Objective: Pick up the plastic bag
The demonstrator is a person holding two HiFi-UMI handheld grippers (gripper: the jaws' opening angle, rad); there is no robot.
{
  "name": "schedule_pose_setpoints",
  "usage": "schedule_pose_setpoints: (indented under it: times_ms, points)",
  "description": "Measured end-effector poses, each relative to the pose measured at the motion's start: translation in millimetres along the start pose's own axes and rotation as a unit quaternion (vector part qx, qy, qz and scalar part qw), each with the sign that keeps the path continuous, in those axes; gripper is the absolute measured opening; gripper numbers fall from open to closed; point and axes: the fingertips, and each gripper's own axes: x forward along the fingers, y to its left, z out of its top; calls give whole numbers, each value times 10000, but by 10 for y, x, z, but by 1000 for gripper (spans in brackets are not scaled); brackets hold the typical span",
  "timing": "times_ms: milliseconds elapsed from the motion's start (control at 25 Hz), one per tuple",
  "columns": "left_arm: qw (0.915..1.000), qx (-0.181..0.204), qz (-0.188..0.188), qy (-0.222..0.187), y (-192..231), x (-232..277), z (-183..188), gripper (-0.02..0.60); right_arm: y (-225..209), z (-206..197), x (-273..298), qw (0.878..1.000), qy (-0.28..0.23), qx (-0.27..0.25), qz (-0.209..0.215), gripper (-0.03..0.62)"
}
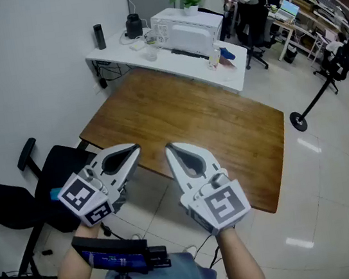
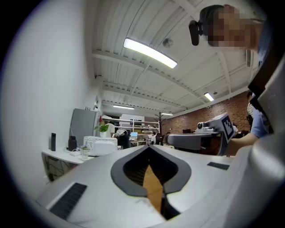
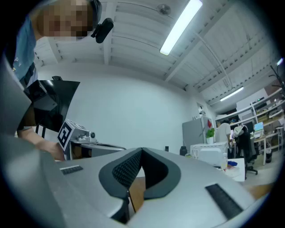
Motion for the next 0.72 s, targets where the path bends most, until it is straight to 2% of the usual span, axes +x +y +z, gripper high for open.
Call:
schedule_pose_setpoints:
  times_ms: [120,400,720]
  points:
    - [9998,45,168,-81,81,-35,3,2,29,-37,107,9999,16,-26,144,8]
    - [9953,113,963,-39,290,-348,6,2,268,-97,377,9967,39,35,813,29]
    - [9779,135,2087,-85,687,-1015,5,8,855,-195,854,9845,73,64,1752,29]
